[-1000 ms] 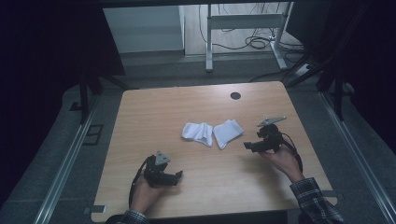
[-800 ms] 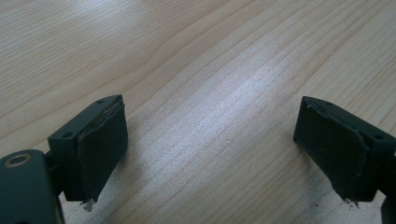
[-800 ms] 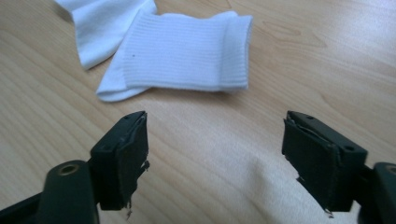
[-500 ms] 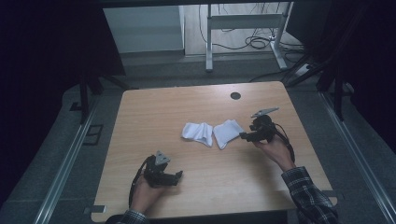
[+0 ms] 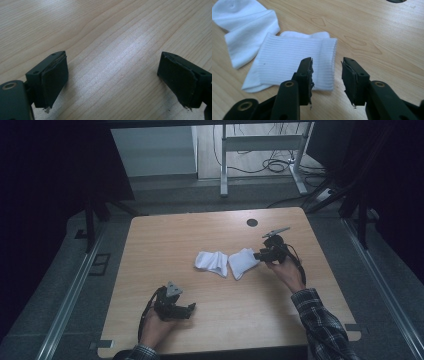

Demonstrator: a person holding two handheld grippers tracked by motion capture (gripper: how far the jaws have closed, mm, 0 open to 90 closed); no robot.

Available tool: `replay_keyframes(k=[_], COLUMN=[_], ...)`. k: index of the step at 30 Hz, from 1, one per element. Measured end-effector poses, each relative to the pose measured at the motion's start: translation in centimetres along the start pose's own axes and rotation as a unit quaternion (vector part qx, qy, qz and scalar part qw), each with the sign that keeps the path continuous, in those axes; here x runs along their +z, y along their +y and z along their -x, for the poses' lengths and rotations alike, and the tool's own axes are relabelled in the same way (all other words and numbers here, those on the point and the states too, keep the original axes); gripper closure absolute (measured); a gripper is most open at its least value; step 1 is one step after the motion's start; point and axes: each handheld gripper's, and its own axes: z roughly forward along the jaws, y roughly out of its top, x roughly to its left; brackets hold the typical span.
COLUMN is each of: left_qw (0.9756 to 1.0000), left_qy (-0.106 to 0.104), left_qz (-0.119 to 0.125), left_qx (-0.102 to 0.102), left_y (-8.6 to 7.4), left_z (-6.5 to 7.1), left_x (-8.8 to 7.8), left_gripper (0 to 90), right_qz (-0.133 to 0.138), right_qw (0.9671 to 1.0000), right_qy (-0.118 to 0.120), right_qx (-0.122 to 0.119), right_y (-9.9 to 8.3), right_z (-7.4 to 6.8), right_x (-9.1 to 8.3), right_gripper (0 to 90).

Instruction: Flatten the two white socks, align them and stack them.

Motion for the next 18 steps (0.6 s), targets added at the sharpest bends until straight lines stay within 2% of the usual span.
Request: replay_keyframes(k=[11,14,15,16,18], left_qw=[1.0,1.0,1.0,1.0,1.0], left_qy=[0.0,0.0,-0.001,0.0,0.0], left_qz=[0.0,0.001,0.001,0.001,0.001], left_qx=[0.0,0.0,0.0,0.0,0.0], left_y=[0.0,0.0,0.0,0.0,0.0], left_z=[0.0,0.0,0.0,0.0,0.0], left_x=[0.0,0.0,0.0,0.0,0.0], left_gripper=[9.9,9.9,9.9,9.9,9.9], right_qz=[-0.022,-0.034,-0.038,-0.04,-0.04], right_qw=[0.9997,0.9994,0.9993,0.9992,0.9992], right_qy=[-0.011,-0.011,-0.004,0.001,0.003], right_qx=[0.001,0.0,0.002,0.005,0.007], right_y=[0.1,-0.2,-0.4,-0.4,-0.5], right_z=[0.1,0.2,0.2,0.2,0.2], right_x=[2.4,3.1,3.4,3.5,3.5], right_gripper=[52.2,56.5,64.3,67.8,69.7])
